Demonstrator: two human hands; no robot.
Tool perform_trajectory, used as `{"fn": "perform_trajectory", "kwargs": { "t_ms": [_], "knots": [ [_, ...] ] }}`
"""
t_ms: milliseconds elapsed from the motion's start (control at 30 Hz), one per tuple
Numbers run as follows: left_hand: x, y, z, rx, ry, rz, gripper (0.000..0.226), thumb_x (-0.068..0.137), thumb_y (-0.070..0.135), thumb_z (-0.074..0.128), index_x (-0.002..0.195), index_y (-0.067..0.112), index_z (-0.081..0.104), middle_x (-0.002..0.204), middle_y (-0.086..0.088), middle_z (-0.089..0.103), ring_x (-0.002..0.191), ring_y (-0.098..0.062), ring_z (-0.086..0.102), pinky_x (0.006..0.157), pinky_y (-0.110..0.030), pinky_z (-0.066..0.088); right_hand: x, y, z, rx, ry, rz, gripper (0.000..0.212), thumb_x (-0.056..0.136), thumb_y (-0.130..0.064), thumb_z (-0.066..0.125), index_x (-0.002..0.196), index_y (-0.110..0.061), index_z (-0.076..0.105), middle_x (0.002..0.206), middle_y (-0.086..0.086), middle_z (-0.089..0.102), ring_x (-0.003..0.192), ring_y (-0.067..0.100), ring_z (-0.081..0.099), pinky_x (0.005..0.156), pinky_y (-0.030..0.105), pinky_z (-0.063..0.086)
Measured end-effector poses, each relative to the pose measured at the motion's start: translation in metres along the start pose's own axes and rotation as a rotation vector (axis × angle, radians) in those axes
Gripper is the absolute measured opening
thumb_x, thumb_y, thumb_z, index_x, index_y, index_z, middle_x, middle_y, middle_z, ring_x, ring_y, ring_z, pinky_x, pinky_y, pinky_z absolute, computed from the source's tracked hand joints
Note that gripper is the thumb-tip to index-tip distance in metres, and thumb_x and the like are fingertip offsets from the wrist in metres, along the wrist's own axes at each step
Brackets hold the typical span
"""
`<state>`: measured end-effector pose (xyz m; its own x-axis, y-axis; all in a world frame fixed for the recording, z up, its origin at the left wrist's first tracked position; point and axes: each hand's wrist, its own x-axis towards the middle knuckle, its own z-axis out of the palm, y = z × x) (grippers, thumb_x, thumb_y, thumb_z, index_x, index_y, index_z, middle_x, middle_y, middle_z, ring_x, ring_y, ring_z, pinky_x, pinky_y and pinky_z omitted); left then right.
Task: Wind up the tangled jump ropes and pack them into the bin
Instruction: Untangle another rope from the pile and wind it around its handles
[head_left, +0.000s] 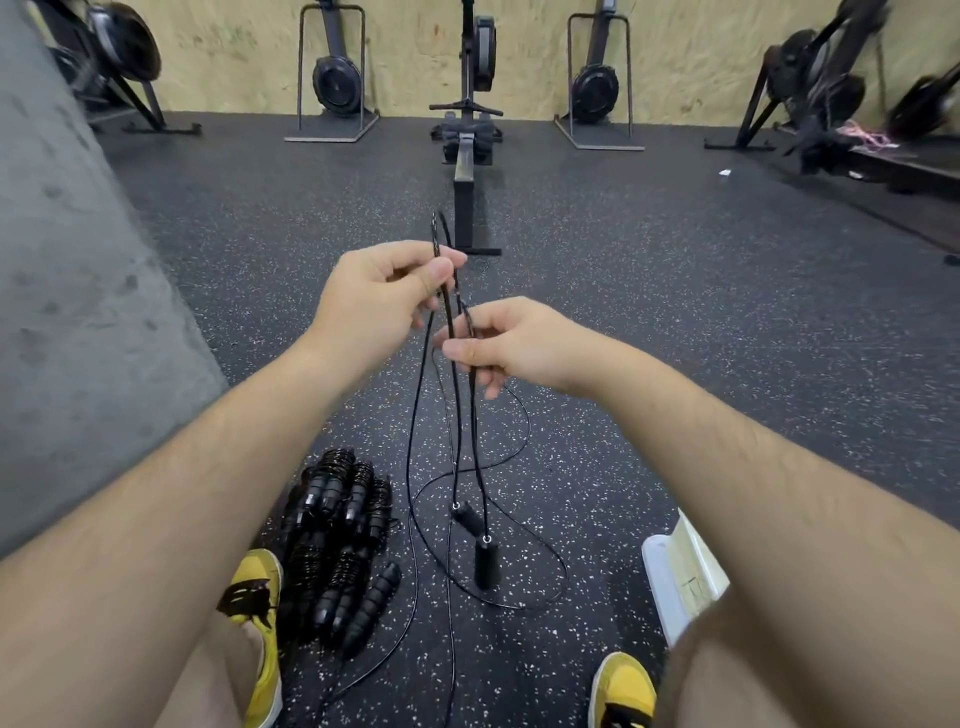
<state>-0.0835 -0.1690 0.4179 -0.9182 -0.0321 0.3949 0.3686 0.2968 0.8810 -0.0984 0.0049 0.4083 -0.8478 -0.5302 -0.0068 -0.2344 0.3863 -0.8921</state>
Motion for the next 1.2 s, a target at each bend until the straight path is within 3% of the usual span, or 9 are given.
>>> {"fn": "perform_trajectory", "kwargs": {
  "t_ms": [167,333,467,533,700,833,933,1100,1200],
  "knots": [
    [-0.002,-0.004,-0.002,-0.044,0.041,-0.002,0.016,0.102,0.023,0.06,0.107,0.029,0.074,0.093,0.007,0.072,0.073,-0.005,0.06,0.063,-0.025,0.053,0.008,-0.006,0.006,-0.12,0.113,-0.012,0.023,0.098,-0.022,0.062,0.097,0.0,0.069,0.062,-0.002,0.056,0.045,0.005,0.055,0.05,0.019,0.046],
    [-0.013,-0.013,0.0,0.008,0.042,-0.141,0.017,0.106,0.02,0.047,0.112,0.016,0.062,0.11,-0.01,0.068,0.082,-0.013,0.068,0.071,-0.036,0.058,0.017,-0.008,0.0,-0.166,0.299,-0.033,0.034,0.098,-0.033,0.061,0.087,-0.003,0.07,0.06,0.001,0.06,0.049,0.015,0.061,0.059,0.03,0.052],
    [-0.023,-0.029,0.006,0.253,-0.392,-0.211,0.016,0.103,0.019,0.055,0.116,0.022,0.064,0.109,0.009,0.074,0.103,-0.01,0.068,0.09,-0.027,0.052,0.02,-0.012,-0.001,-0.051,0.326,-0.061,0.028,0.099,-0.03,0.06,0.087,-0.009,0.073,0.057,0.0,0.058,0.047,0.015,0.056,0.057,0.027,0.049],
    [-0.026,-0.037,0.008,0.306,-0.47,-0.215,0.014,0.103,0.02,0.056,0.105,0.023,0.07,0.099,0.01,0.077,0.101,-0.025,0.069,0.095,-0.041,0.053,0.019,-0.014,-0.001,-0.017,0.341,-0.064,0.03,0.099,-0.03,0.06,0.093,-0.005,0.074,0.057,-0.002,0.057,0.047,0.013,0.054,0.052,0.022,0.046],
    [-0.016,-0.026,0.008,0.323,-0.248,-0.11,0.019,0.099,0.021,0.063,0.084,0.015,0.072,0.09,-0.009,0.075,0.079,-0.026,0.072,0.085,-0.046,0.056,0.017,-0.015,-0.005,0.15,0.305,-0.053,0.045,0.099,-0.028,0.06,0.109,0.015,0.059,0.068,0.007,0.053,0.049,0.013,0.051,0.051,0.023,0.045],
    [0.0,-0.01,0.001,0.217,-0.073,-0.014,0.019,0.098,0.022,0.065,0.082,0.02,0.076,0.078,-0.002,0.071,0.065,-0.019,0.067,0.079,-0.042,0.058,0.006,-0.007,-0.007,0.164,0.083,0.051,0.023,0.086,0.005,0.054,0.105,0.0,0.068,0.088,0.016,0.061,0.058,0.015,0.055,0.056,0.026,0.049],
    [0.006,-0.007,0.001,0.057,-0.051,-0.037,0.019,0.098,0.022,0.065,0.085,0.02,0.078,0.071,0.006,0.068,0.065,-0.013,0.063,0.083,-0.044,0.058,0.001,0.005,0.008,-0.104,-0.042,0.082,0.009,0.092,-0.015,0.067,0.1,-0.016,0.071,0.081,0.005,0.067,0.058,0.012,0.06,0.062,0.021,0.05],
    [0.012,-0.013,-0.002,0.02,-0.042,-0.055,0.025,0.094,0.042,0.063,0.096,0.023,0.079,0.087,-0.01,0.071,0.074,-0.014,0.063,0.079,-0.041,0.058,0.011,0.01,0.017,-0.1,0.161,0.053,0.022,0.097,-0.021,0.065,0.082,-0.005,0.067,0.064,0.003,0.066,0.045,0.009,0.056,0.05,0.019,0.043],
    [0.006,-0.021,-0.006,0.086,-0.107,-0.117,0.022,0.105,0.026,0.054,0.101,0.017,0.074,0.09,0.0,0.071,0.079,-0.014,0.063,0.074,-0.031,0.056,0.012,0.0,0.009,-0.05,0.257,-0.024,0.022,0.095,-0.015,0.066,0.081,0.002,0.066,0.061,0.005,0.066,0.043,0.005,0.057,0.047,0.018,0.043]
  ]
}}
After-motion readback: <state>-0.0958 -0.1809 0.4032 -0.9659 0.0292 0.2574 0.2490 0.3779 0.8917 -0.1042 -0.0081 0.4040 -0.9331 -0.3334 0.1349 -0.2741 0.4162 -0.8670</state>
